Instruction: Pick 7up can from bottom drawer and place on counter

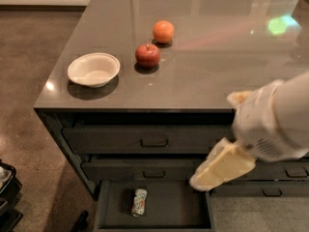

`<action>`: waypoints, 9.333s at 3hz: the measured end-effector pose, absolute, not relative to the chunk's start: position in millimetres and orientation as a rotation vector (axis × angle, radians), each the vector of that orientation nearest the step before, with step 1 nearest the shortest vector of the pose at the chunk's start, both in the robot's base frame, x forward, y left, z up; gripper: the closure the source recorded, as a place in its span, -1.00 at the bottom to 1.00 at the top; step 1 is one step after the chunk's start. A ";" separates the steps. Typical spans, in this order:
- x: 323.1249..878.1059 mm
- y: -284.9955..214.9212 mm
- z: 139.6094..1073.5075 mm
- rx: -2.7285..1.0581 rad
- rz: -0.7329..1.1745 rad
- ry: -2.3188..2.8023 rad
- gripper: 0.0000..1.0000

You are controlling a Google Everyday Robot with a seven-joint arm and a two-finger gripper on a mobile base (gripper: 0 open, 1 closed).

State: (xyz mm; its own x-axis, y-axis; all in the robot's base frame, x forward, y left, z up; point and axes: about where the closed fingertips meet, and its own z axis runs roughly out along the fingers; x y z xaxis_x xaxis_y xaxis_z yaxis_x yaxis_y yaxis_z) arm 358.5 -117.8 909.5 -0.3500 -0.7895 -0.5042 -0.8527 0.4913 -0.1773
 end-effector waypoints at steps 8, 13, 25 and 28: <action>347.3 -62.6 513.9 -0.715 0.699 2.491 -1.00; 423.2 -83.7 468.1 -1.170 1.035 2.088 -1.00; 516.2 57.7 181.1 -0.804 0.682 2.247 -1.00; 524.7 74.2 153.2 -0.775 0.613 2.281 -1.00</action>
Offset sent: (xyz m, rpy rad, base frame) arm -0.0056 0.0383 -0.0556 0.1047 0.0650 -0.0172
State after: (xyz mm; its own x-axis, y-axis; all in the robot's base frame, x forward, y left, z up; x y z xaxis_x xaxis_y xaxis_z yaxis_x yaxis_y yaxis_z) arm 524.7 74.2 153.2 -0.6183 -0.3625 -0.6973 -0.6632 0.7168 0.2154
